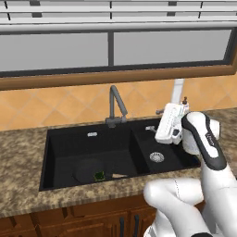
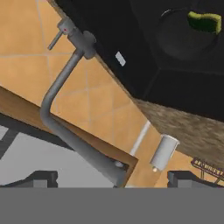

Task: Pick the pan and sponge and place them into the sink. Then turn on the water.

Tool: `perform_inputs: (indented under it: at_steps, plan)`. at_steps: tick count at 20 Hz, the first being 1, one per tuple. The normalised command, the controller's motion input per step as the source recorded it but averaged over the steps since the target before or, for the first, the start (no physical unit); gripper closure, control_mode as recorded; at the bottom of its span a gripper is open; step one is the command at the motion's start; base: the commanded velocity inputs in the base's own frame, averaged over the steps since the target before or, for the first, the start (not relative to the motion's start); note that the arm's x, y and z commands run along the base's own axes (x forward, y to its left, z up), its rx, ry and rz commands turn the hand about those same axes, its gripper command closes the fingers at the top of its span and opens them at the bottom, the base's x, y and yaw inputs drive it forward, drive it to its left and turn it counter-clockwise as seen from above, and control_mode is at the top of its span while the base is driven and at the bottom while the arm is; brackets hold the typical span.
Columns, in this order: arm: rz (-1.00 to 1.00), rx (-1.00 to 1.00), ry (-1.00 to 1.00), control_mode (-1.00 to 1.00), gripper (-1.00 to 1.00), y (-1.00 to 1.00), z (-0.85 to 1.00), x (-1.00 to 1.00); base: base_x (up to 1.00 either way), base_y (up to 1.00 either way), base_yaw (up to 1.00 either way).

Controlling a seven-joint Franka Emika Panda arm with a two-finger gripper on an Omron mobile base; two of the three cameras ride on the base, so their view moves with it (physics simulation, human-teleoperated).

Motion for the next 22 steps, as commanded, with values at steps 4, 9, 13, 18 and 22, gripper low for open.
perform_inputs:
  at_steps: [4,9,13,18,22]
  plan:
    - [0.00,0.07,0.31,-1.00,-1.00,0.01,-0.08,0.99,0.00,0.00,0.00]
    - [0.02,0.15,0.23,-1.00,-1.00,-0.03,-0.17,0.86,0.00,0.00,0.00]
    - [0.00,0.13,0.11,-1.00,-1.00,0.00,-0.40,0.69,0.00,0.00,0.00]
    - [0.02,0.16,0.00,-1.00,-1.00,-0.01,-0.09,0.41,0.00,0.00,0.00]
    - [0.01,0.12,0.01,-1.00,-1.00,0.00,-0.26,0.47,0.00,0.00,0.00]
